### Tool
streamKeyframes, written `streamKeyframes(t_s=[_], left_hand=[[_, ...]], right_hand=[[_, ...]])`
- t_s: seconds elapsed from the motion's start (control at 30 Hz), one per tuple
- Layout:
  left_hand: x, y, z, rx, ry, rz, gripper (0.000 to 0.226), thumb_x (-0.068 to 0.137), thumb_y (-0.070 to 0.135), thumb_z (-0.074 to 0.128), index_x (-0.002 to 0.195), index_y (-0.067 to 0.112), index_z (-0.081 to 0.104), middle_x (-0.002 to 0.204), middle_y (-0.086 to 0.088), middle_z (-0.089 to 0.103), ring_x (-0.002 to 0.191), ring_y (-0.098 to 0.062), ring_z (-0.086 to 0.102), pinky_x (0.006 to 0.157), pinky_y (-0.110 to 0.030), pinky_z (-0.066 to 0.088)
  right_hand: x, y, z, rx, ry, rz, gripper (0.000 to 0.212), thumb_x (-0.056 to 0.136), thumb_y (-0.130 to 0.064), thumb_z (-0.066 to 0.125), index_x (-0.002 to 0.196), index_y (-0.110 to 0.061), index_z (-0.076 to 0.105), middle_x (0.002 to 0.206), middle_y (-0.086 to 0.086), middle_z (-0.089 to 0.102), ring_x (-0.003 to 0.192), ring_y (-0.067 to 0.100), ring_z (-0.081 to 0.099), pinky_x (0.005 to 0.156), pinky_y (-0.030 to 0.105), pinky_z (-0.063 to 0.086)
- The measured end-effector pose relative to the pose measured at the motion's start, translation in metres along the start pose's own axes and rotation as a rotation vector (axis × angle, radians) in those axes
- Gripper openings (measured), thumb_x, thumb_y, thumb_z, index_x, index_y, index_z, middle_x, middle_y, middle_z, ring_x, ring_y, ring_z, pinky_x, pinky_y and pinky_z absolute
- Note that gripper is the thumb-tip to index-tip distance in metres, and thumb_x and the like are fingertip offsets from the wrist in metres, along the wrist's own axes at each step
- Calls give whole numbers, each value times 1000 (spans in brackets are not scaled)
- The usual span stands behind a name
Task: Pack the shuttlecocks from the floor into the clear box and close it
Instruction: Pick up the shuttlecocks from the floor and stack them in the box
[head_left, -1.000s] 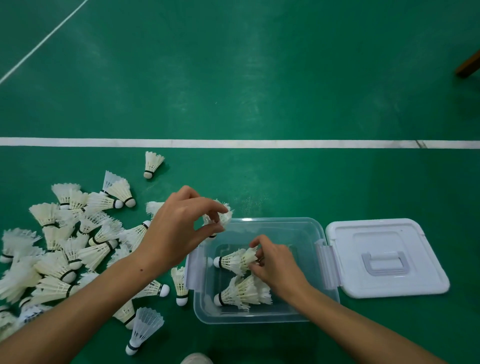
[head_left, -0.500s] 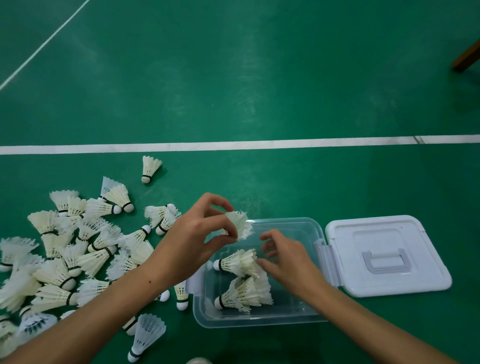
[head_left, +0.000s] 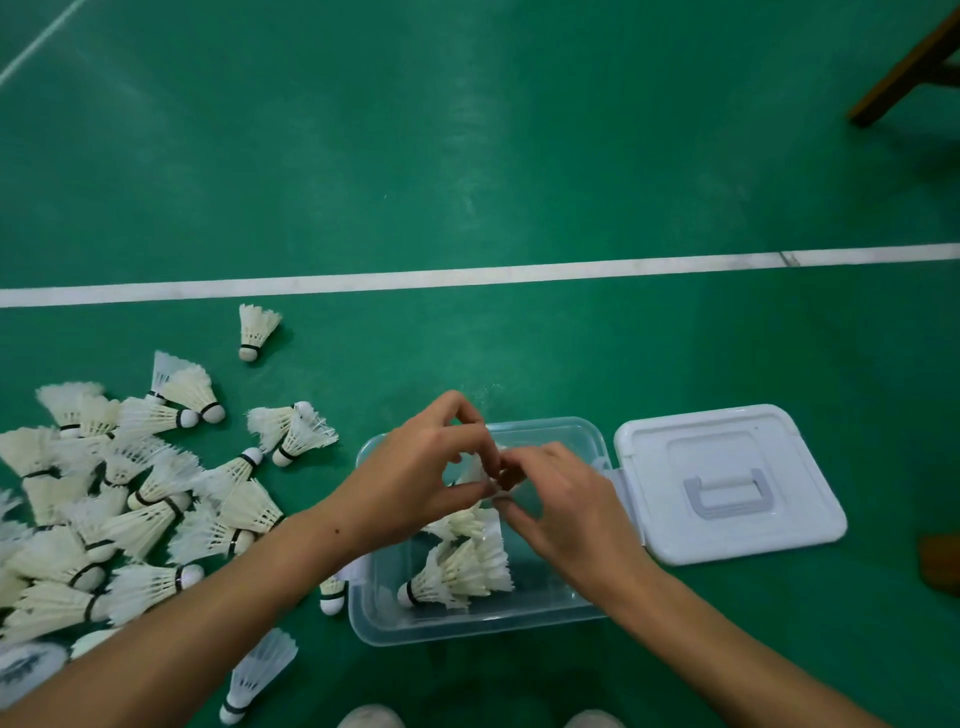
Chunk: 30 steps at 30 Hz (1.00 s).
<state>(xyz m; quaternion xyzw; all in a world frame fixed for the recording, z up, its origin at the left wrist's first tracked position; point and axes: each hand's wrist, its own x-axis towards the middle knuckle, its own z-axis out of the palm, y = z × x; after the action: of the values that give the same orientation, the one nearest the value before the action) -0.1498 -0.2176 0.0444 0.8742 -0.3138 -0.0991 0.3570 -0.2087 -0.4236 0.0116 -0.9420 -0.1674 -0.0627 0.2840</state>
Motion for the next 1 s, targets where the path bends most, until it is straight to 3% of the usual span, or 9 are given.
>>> streamKeyframes(t_s=[0.13, 0.3, 0.43, 0.53, 0.67, 1.0], left_hand=[[-11, -8, 10, -67, 26, -85, 40, 87, 29, 83, 122, 32, 64, 121, 18, 56, 108, -2, 64, 89, -22, 56], [-28, -23, 24, -2, -79, -254, 55, 86, 24, 85, 131, 33, 56, 128, 15, 59, 107, -2, 65, 92, -25, 57], [-26, -25, 42, 43, -145, -321, 69, 90, 16, 79, 148, 27, 45, 143, 5, 55, 125, -8, 57, 108, -26, 48], [-21, -32, 61, 117, -161, -355, 74, 89, 8, 78, 152, 23, 41, 153, 1, 50, 138, -15, 50, 115, -30, 43], [-18, -49, 78, 164, -163, -430, 78, 86, 0, 76, 150, 24, 40, 150, -3, 54, 135, -21, 54, 109, -39, 50], [-13, -57, 86, 238, -46, -505, 54, 89, -5, 66, 136, 18, 54, 128, -8, 66, 109, -25, 67, 88, -43, 60]], right_hand=[[-9, 8, -1, -147, 7, 101, 39, 83, -28, 86, 116, -27, 65, 95, -11, 77, 79, 15, 72, 59, 37, 60], [-12, 13, 13, -242, -85, 222, 49, 88, -18, 79, 131, -24, 58, 98, -5, 77, 76, 23, 72, 59, 38, 56], [-6, 16, 29, -191, -190, 300, 55, 94, -12, 70, 142, -26, 45, 105, -2, 75, 85, 25, 70, 71, 43, 58], [-3, 18, 36, -91, -244, 349, 58, 95, -14, 73, 142, -27, 43, 105, -1, 75, 90, 21, 71, 77, 39, 60], [3, 16, 43, 88, -341, 392, 60, 94, -13, 77, 144, -25, 46, 103, -3, 69, 93, 13, 67, 82, 27, 57], [13, 20, 67, 210, -403, 494, 46, 84, -5, 81, 120, -20, 56, 85, -3, 63, 76, 11, 62, 73, 38, 59]])
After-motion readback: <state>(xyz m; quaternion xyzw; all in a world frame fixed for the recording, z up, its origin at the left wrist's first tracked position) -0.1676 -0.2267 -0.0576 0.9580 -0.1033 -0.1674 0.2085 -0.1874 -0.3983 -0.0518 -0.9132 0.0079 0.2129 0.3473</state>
